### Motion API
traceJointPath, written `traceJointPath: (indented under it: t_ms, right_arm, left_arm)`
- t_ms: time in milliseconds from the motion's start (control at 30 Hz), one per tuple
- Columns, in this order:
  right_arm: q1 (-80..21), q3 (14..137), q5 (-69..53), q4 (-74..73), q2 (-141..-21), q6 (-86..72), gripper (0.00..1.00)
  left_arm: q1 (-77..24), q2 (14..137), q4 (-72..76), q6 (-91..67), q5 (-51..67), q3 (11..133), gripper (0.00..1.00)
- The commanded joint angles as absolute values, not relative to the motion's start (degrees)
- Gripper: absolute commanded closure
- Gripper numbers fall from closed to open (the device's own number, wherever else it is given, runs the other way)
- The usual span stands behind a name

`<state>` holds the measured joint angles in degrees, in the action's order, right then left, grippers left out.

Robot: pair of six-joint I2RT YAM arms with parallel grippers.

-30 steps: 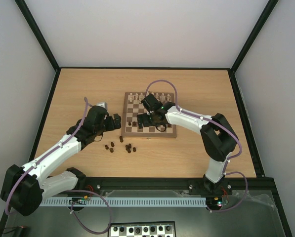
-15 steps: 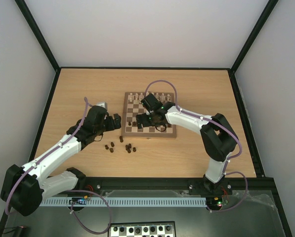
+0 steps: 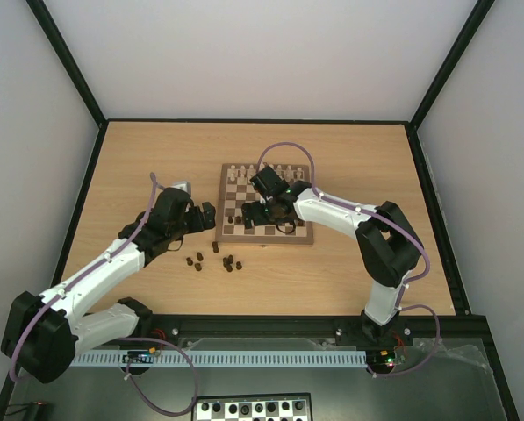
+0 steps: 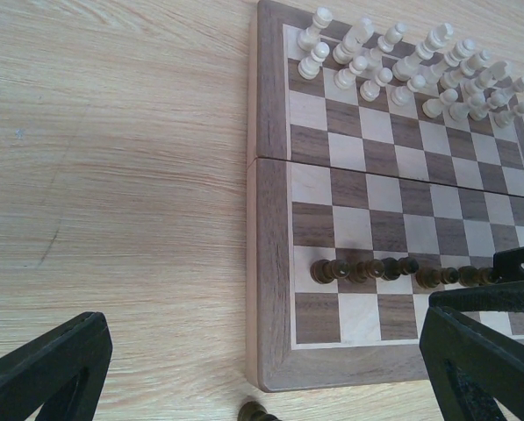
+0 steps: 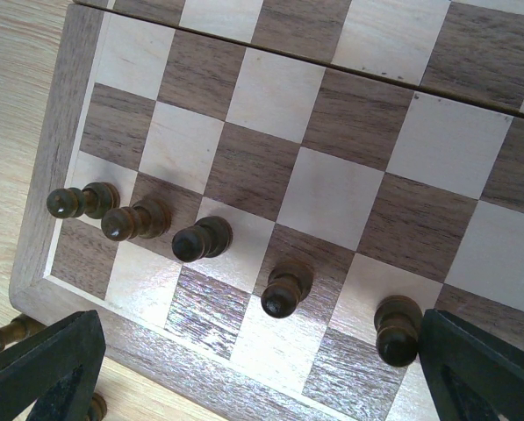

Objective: Set up the chess pieces on the board
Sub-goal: Adjust the chess piece on the chessboard.

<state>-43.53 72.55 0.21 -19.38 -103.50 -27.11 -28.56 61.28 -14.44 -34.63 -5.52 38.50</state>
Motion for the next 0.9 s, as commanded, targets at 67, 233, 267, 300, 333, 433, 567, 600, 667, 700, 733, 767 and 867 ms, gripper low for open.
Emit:
traceJointPath:
  t_ms: [67, 233, 267, 300, 333, 433, 567, 600, 667, 700, 733, 767, 867]
  right_arm:
    - [-43.86, 72.95, -0.25, -20.91, -103.79, -26.38, 0.01]
    - [-43.85, 72.91, -0.26, -20.84, -104.09, -26.37, 0.01]
    - [-43.86, 72.98, -0.37, -20.80, -104.20, -26.37, 0.01]
    - [-43.86, 73.02, -0.44, -20.76, -104.31, -26.38, 0.01]
    - [-43.86, 73.02, -0.44, -20.65, -104.41, -26.37, 0.01]
    - [-43.84, 73.04, -0.46, -20.55, -104.50, -26.37, 0.02]
    - [-43.80, 73.34, -0.54, -20.36, -104.63, -26.28, 0.01]
    - [-43.85, 73.38, -0.46, -20.33, -104.67, -26.24, 0.01]
    - [-43.85, 73.45, -0.45, -20.39, -105.04, -26.19, 0.01]
    - [-43.86, 73.50, -0.51, -20.31, -105.11, -26.19, 0.01]
    - [-43.86, 73.56, -0.65, -20.30, -105.18, -26.13, 0.01]
    - [-43.86, 73.49, -0.78, -20.22, -105.20, -26.11, 0.01]
    - [-43.86, 73.61, -0.83, -20.18, -105.46, -26.10, 0.01]
  left_arm:
    - [-28.04, 61.87, -13.40, -34.00, -5.11, 37.73, 0.00]
    - [-28.04, 62.09, -13.23, -34.01, -5.01, 37.83, 0.00]
    - [-28.02, 62.08, -13.21, -33.97, -5.01, 37.80, 0.00]
    - [-28.03, 62.13, -13.19, -33.93, -5.01, 37.88, 0.00]
    - [-28.04, 62.16, -13.18, -33.98, -5.01, 37.90, 0.00]
    - [-28.04, 62.30, -13.18, -33.95, -5.02, 37.98, 0.00]
    - [-28.04, 62.53, -13.14, -33.95, -5.01, 37.99, 0.00]
    - [-28.04, 62.57, -13.10, -33.95, -5.01, 38.05, 0.00]
    - [-28.04, 62.66, -13.11, -33.94, -4.92, 38.13, 0.01]
    - [-28.02, 62.67, -13.10, -33.93, -4.99, 38.08, 0.01]
    - [-28.03, 62.67, -13.10, -33.93, -5.01, 38.09, 0.00]
    - [-28.04, 62.68, -13.12, -33.93, -5.01, 38.14, 0.00]
    - [-27.97, 62.67, -13.10, -33.97, -5.01, 38.13, 0.01]
